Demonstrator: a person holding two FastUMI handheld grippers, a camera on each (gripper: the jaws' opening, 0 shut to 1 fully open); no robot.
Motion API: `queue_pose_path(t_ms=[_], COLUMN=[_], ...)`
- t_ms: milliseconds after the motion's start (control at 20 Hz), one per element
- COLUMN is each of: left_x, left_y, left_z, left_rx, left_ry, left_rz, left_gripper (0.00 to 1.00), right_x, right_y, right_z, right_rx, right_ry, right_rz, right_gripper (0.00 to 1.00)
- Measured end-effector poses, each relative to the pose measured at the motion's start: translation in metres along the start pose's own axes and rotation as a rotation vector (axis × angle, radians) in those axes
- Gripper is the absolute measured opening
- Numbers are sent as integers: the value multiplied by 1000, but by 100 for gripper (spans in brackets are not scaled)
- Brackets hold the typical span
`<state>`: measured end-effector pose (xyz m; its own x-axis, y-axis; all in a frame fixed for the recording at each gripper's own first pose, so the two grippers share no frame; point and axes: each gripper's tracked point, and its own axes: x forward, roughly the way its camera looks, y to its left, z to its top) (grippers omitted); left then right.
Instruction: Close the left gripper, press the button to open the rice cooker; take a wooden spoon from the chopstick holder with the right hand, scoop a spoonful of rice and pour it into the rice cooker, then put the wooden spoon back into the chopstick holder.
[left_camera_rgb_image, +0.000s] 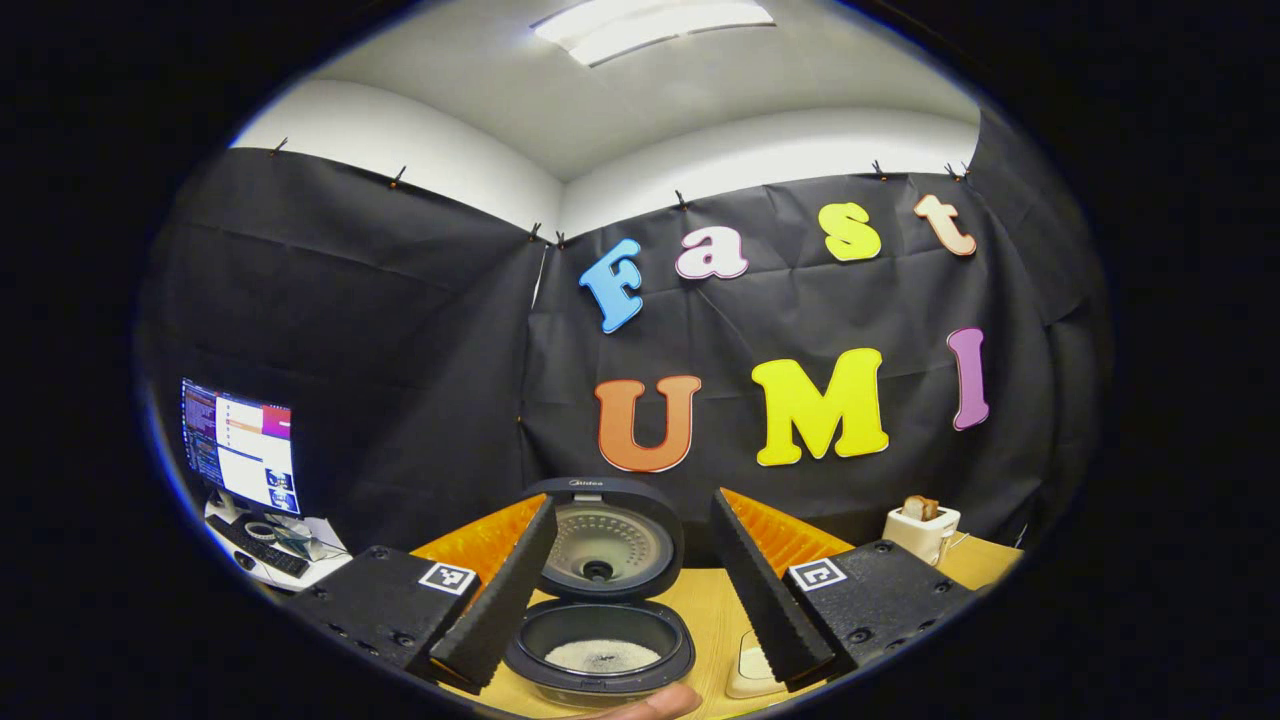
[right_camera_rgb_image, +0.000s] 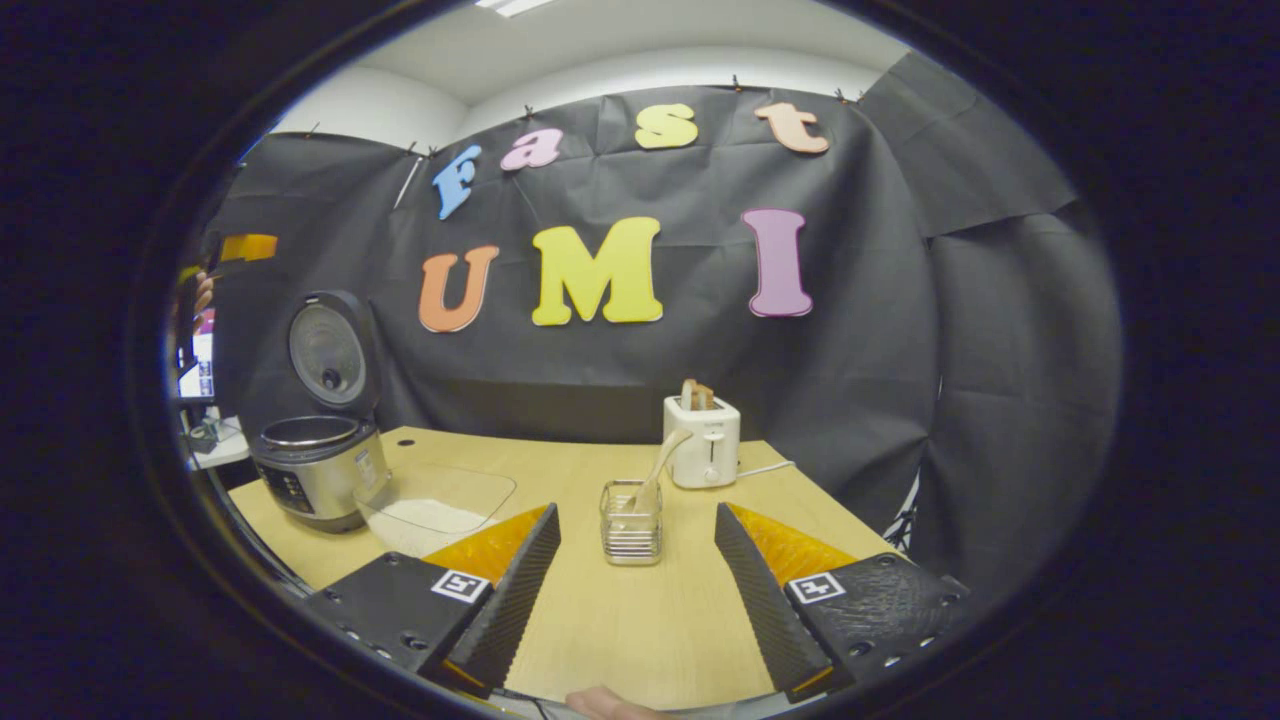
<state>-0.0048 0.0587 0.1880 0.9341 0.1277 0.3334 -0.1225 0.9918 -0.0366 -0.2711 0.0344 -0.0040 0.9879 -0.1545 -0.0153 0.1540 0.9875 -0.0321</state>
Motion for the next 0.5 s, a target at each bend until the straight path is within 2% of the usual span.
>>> queue_pose_path(t_ms=[150,250,300,500], left_x=[16,27,35,67], left_y=[-2,-3,-2,12], left_z=[12,20,26,40], left_rx=[-6,-3,2,14], left_ry=[-46,-64,-78,-131], left_rz=[-15,-39,-49,-46], left_gripper=[100,97,97,97], right_x=[-6,-11,-13,-18], right_y=[6,13,17,22], right_z=[-2,-4,-4,2], right_rx=[-48,-64,-62,-41], right_ry=[0,-1,-7,-61], right_rz=[4,10,17,16], right_gripper=[95,96,93,94])
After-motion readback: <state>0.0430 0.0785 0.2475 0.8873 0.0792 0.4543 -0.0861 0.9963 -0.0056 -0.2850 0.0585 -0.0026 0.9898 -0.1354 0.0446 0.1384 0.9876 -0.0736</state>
